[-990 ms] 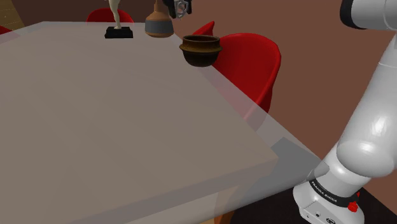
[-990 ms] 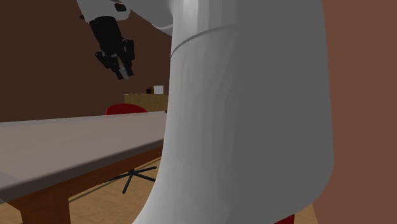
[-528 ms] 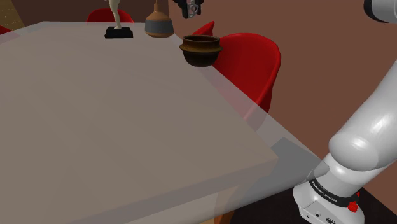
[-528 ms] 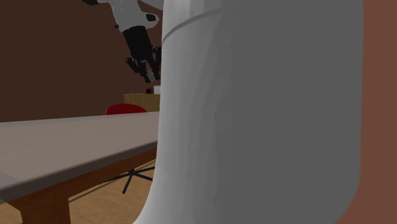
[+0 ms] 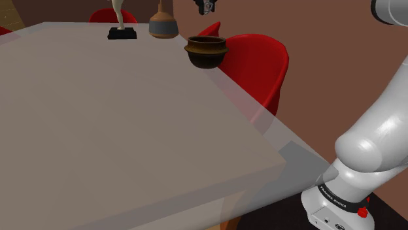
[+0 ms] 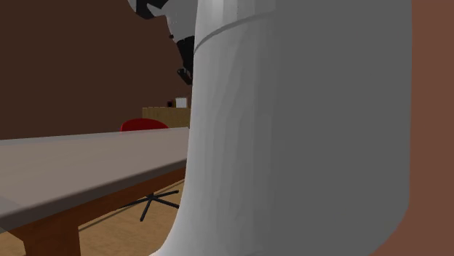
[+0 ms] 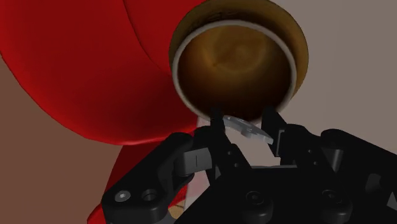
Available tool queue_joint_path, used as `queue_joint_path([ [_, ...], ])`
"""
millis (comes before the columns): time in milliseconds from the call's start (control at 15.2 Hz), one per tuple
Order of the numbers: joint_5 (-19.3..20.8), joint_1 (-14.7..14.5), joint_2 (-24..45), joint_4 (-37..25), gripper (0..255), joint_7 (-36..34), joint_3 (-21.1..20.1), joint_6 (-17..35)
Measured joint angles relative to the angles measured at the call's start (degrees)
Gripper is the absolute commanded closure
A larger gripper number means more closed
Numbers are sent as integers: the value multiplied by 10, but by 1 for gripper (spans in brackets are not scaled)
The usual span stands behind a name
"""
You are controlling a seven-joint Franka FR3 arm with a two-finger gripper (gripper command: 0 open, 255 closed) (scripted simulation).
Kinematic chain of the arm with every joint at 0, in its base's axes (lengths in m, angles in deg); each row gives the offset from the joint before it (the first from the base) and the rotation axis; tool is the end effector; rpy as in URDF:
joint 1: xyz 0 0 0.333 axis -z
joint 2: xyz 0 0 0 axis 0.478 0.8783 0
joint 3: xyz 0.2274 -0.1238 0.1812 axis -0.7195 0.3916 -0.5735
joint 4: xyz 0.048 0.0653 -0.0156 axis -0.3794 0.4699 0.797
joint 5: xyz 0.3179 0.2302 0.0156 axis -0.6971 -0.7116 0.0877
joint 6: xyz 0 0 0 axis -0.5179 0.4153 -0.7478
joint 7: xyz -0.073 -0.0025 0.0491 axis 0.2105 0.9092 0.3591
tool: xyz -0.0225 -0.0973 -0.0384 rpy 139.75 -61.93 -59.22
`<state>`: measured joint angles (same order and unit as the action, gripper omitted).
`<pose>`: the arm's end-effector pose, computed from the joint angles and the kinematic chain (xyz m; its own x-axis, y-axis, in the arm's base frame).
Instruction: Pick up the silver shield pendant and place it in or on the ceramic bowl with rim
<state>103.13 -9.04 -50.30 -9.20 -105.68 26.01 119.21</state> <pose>0.5016 0.2112 0.7383 0.9556 -0.1092 0.2737 -0.1764 -0.9560 0.2343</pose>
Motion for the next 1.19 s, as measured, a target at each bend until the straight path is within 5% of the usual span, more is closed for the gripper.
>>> queue_joint_path([
  [594, -44, 46, -42, 99, 255, 34, 28, 90],
  [1188, -69, 56, -74, 175, 255, 34, 40, 148],
])
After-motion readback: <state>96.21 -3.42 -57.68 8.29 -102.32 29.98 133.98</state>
